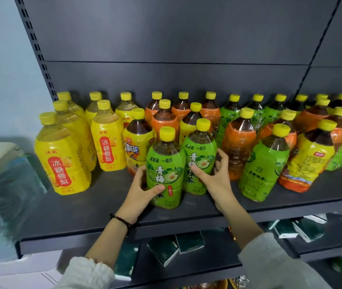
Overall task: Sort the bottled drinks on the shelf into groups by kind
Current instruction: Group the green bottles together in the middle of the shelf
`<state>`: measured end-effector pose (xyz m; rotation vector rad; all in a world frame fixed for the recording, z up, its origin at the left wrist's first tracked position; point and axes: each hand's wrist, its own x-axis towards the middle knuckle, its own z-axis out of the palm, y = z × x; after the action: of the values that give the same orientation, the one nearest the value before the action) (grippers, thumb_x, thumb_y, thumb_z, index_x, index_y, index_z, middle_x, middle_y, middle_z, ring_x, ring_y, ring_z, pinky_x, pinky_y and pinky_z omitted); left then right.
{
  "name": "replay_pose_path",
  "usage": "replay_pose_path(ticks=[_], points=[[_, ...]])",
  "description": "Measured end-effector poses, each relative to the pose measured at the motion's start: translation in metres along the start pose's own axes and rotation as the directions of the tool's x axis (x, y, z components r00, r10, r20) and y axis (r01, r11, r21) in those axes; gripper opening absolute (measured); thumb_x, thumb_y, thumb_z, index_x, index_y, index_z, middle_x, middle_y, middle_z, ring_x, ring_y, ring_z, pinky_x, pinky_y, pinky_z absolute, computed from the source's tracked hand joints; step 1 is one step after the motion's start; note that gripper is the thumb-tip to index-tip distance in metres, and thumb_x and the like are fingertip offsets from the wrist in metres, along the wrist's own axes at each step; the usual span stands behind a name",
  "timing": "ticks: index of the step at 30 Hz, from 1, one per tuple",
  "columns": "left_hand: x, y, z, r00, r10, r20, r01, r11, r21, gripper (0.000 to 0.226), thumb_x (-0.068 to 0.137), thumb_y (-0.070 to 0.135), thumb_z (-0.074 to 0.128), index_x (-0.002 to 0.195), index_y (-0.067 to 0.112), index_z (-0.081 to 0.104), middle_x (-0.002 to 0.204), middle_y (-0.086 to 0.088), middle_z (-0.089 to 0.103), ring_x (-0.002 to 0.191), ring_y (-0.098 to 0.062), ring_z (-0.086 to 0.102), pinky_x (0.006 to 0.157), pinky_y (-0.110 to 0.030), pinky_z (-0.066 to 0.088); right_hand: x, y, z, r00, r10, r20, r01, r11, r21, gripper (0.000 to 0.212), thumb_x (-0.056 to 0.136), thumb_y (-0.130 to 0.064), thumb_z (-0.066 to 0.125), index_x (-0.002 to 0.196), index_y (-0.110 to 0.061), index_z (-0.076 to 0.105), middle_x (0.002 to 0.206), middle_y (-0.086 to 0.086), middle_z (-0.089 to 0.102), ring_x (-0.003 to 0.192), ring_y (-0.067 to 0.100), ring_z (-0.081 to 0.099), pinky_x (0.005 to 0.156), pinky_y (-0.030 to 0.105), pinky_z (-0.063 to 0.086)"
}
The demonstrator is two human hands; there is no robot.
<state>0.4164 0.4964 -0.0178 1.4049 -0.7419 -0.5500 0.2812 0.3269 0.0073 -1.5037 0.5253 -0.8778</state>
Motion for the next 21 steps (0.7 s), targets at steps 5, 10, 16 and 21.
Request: replay_pose_path(ticks=[5,10,16,21], points=[[-0.004,0.004,0.017,0.998,0.035,0.049,-0.038,0.998,0.052,0.104,0.047,0.075,0.075,0.135,0.03,0.044,0.134,0.019,0.051,0.12,0.008,0.049,0.093,-0.014,0.045,-0.015,-0.005,-0.031,0.999,-0.014,-0.029,0.013,1.0,-0.024,0.081,0.073,-0.019,0.08,0.134,-0.038,0.03,0.125,-0.015,0.051,0.112,-0.005,0.051,0.083,0.009,0.048],[-0.008,0.01,0.046,0.998,0.054,0.017,-0.055,0.997,0.063,0.102,0.046,0.072,0.078,0.133,0.036,0.039,0.127,0.023,0.053,0.111,0.012,0.054,0.083,-0.01,0.047,-0.016,-0.008,-0.059,0.999,0.012,0.04,-0.008,0.996,-0.093,0.085,0.075,-0.033,0.077,0.146,-0.035,0.03,0.135,-0.017,0.048,0.115,-0.009,0.048,0.094,0.014,0.042],[-0.008,0.003,0.089,0.952,0.091,-0.293,-0.054,0.99,0.131,0.096,0.049,0.056,0.081,0.132,0.033,0.037,0.132,0.005,0.052,0.12,-0.01,0.052,0.1,-0.036,0.047,-0.018,-0.006,-0.082,0.988,-0.005,0.156,0.043,0.969,-0.242,0.099,0.072,-0.06,0.067,0.152,-0.038,0.014,0.149,-0.02,0.036,0.135,0.002,0.038,0.113,0.034,0.034],[-0.009,0.006,0.117,0.897,0.142,-0.42,-0.08,0.984,0.16,0.085,0.057,0.044,0.08,0.129,0.031,0.038,0.131,0.003,0.052,0.12,-0.014,0.051,0.099,-0.033,0.047,-0.041,-0.006,-0.119,0.98,-0.19,0.059,0.199,0.92,-0.337,0.052,0.089,-0.03,0.064,0.138,-0.029,0.046,0.128,-0.011,0.058,0.109,0.001,0.06,0.096,0.023,0.049]])
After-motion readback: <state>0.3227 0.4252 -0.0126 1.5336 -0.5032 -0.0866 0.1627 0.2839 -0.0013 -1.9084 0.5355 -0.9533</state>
